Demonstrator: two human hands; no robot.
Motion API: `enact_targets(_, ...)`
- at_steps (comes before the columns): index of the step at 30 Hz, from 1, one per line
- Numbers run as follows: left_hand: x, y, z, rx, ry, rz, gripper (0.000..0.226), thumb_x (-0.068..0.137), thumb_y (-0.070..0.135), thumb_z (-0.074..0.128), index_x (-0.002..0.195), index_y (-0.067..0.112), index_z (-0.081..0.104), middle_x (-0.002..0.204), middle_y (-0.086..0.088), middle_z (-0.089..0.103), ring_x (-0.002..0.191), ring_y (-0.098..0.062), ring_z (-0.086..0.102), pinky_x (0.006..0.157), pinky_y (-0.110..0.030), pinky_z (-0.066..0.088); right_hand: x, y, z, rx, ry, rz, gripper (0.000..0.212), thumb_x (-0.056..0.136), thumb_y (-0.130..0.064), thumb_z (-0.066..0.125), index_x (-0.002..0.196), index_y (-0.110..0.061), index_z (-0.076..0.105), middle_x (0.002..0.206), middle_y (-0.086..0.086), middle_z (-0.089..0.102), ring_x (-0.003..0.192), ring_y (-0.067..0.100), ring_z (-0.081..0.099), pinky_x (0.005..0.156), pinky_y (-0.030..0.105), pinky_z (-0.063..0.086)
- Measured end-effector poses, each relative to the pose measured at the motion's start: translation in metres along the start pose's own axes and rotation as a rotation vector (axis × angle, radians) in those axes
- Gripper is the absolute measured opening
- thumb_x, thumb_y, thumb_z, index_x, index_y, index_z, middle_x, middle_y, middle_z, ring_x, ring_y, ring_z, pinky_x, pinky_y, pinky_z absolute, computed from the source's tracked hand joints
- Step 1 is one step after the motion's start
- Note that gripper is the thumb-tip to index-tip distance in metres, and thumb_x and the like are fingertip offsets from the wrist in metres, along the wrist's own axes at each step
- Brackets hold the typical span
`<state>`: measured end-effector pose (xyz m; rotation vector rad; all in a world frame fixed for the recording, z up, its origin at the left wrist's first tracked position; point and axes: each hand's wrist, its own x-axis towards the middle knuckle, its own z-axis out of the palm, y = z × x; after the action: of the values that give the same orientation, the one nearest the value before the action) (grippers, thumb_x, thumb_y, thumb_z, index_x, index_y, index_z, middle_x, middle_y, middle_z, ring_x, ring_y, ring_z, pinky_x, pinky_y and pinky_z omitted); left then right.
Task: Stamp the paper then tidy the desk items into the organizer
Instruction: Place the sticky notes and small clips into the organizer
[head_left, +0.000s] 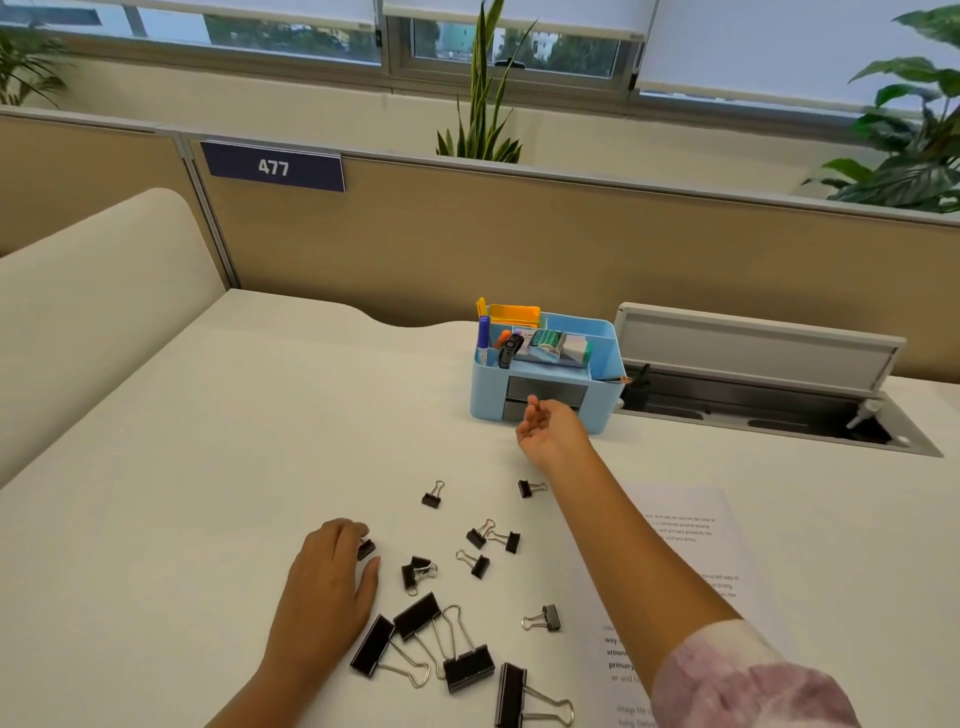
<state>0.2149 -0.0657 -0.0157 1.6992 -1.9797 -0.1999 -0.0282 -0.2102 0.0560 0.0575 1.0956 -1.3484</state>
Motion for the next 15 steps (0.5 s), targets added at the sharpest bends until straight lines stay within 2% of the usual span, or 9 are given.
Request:
enact_targets(6,0.001,0.003,-0.002,0.014,-0.032,-0.013,0.04,0.081,0.034,0.036,0.098,0.005,0.059,0.093,-0.008,0.061,0.081,-0.028,0.06,0.069,-0.036,0.05,-0.01,-0.001,-0.001,0.091,-0.038,0.035,0.021,0.094,-0.011,0.045,0.078,-0.004,0.056,0.073,0.003,0.056,0.059,0.008,0.048,0.054,0.019,0.036)
enact_targets(15,0.001,0.003,-0.003,0.041,-0.027,-0.02,0.04,0.079,0.034,0.034,0.096,0.007,0.058,0.092,-0.006,0.06,0.08,-0.026,0.058,0.069,-0.035,0.048,-0.011,-0.004,0.002,0.003,-0.088,0.046,0.017,0.094,-0.012,0.043,0.088,-0.005,0.057,0.077,0.001,0.056,0.062,0.007,0.048,0.056,0.019,0.036)
